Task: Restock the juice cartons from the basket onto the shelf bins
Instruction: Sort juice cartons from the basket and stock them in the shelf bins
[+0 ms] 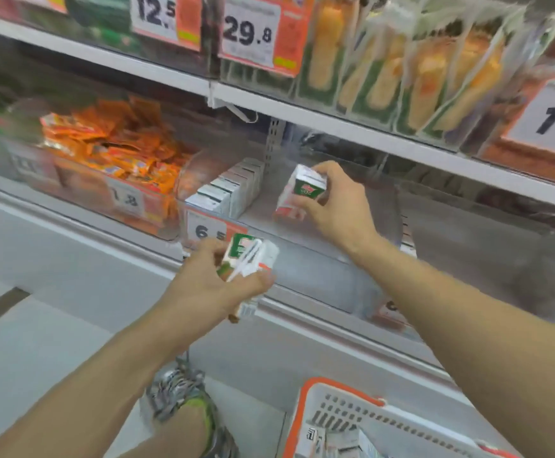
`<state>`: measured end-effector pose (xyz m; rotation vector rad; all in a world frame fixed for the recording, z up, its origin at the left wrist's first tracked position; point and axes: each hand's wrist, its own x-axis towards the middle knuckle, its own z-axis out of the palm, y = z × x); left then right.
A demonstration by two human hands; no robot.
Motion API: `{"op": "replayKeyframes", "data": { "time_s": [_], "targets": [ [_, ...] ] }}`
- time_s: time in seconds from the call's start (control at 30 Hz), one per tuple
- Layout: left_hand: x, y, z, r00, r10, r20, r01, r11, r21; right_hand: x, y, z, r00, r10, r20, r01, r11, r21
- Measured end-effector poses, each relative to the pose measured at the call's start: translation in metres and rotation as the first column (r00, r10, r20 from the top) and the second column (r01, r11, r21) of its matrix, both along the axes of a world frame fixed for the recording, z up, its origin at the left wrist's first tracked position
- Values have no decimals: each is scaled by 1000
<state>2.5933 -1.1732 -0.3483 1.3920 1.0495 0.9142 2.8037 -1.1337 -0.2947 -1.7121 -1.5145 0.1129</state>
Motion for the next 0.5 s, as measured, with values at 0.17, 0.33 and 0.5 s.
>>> {"op": "replayKeyframes", "data": {
  "time_s": [0.17, 0.33, 0.5],
  "targets": [
    [-8, 18, -6, 986, -90, 141, 103, 991, -86, 19, 98, -22, 991, -122, -55, 107, 968, -226],
    [-14, 36, -21, 971, -64, 231, 120, 963, -241, 26, 177, -51, 974, -170, 150, 203, 949, -240],
    [-12, 43, -23, 949, -129, 289, 212, 937, -277, 25, 210, -68, 967, -249, 45, 253, 948, -193]
  ]
}}
